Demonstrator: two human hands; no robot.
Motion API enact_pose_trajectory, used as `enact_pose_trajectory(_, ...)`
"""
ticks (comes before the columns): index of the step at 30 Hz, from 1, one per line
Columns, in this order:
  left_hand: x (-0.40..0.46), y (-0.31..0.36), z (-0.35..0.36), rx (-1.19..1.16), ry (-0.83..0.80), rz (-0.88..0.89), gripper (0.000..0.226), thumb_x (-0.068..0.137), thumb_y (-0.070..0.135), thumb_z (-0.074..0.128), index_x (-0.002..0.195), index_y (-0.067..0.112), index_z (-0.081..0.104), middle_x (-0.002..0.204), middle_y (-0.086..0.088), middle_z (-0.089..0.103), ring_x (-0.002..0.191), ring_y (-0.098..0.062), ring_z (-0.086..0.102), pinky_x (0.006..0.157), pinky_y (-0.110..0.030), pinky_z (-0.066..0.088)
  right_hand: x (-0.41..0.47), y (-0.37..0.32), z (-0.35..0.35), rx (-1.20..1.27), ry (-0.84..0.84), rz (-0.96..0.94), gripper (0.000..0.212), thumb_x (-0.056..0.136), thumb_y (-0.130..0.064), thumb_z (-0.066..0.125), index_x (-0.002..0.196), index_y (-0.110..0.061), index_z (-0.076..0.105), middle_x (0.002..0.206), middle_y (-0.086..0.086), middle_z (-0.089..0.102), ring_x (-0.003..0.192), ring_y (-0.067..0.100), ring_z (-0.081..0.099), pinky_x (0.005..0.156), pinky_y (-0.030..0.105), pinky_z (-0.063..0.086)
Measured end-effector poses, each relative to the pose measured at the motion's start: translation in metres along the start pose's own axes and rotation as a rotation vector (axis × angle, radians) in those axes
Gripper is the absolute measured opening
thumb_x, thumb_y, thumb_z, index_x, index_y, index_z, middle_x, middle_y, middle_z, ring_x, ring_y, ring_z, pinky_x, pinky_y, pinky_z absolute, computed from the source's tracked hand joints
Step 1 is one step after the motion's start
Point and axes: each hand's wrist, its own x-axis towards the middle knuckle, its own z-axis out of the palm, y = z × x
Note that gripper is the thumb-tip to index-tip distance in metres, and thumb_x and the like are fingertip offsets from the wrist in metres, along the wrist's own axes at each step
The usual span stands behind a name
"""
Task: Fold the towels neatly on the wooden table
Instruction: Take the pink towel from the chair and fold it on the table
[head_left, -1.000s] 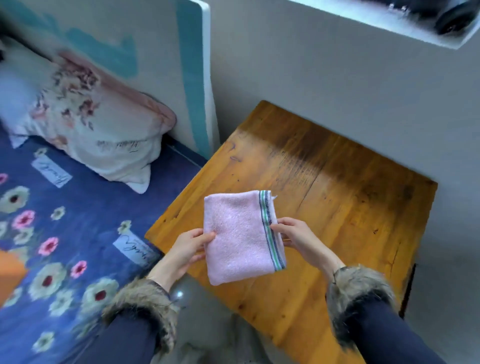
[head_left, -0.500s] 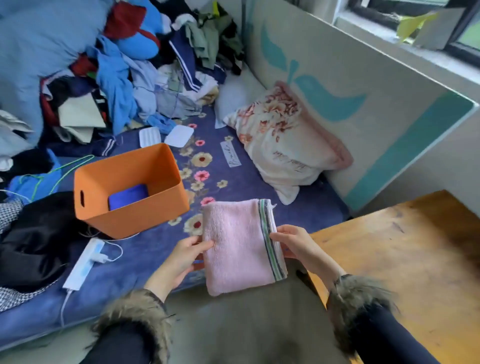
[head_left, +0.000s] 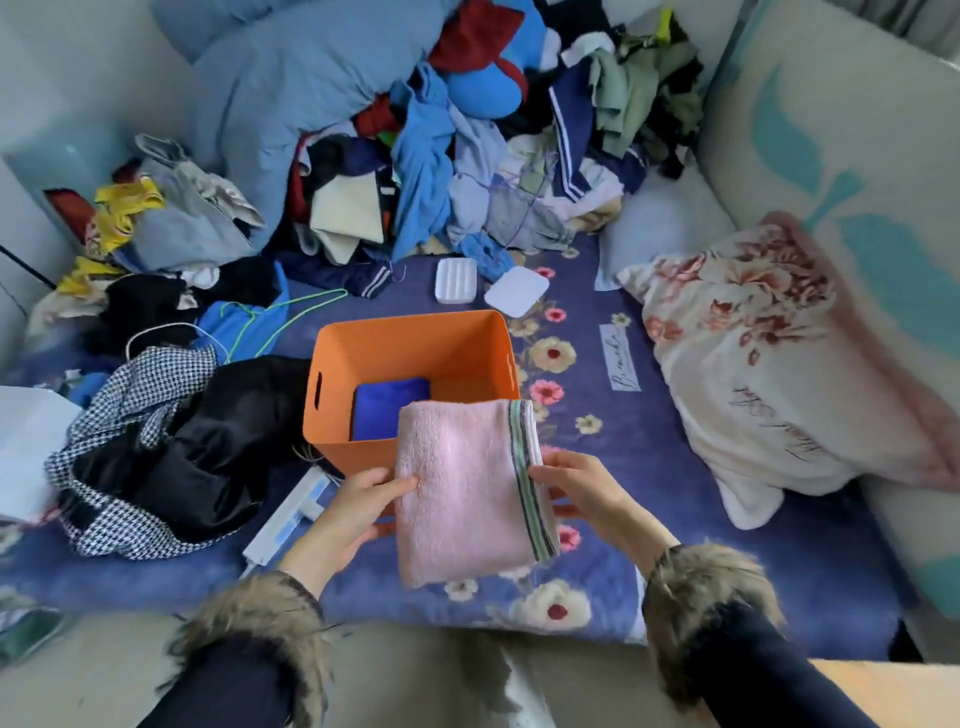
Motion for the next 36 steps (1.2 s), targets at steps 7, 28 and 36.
enact_pose_trajectory(7, 0.1, 0.058, -0.009, 0.012, 0.082, -0.058, 0.021, 0.088, 0.015, 0.061, 0.104, 0.001, 0.062, 0.1, -0.015, 0.067, 0.079, -0.021, 0.061, 0.063, -0.029, 0.051, 0.113, -0.058, -0.007, -0.051, -0.064, 0.07, 0.01, 0.092, -0.015, 0.055, 0.084, -0.01, 0.059, 0.079, 0.004, 0.061, 0.069, 0.015, 0.057, 0.062, 0.024, 0.047)
enact_pose_trajectory(28, 0.393, -0.018, -0.001, 0.078, 0.055, -0.365, 0.019, 0.089, 0.013, 0.058, 0.107, 0.006, 0.062, 0.105, -0.008, 0.065, 0.097, -0.023, 0.06, 0.07, -0.03, 0.049, 0.392, -0.008, 0.056, -0.569, 0.127, 0.402, 0.035, 0.093, -0.013, 0.043, 0.123, 0.004, 0.051, 0.127, 0.021, 0.054, 0.119, 0.034, 0.051, 0.095, 0.036, 0.042)
enact_pose_trajectory(36, 0.416, -0.045, 0.006, 0.63, -0.029, -0.013, 0.051, 0.091, 0.011, 0.054, 0.139, 0.012, 0.037, 0.138, -0.008, 0.043, 0.123, -0.024, 0.046, 0.096, -0.035, 0.044, 0.406, 0.017, 0.08, -1.03, 0.087, 0.225, 0.047, 0.094, -0.013, 0.039, 0.139, -0.002, 0.029, 0.143, 0.02, 0.028, 0.131, 0.035, 0.03, 0.107, 0.041, 0.03)
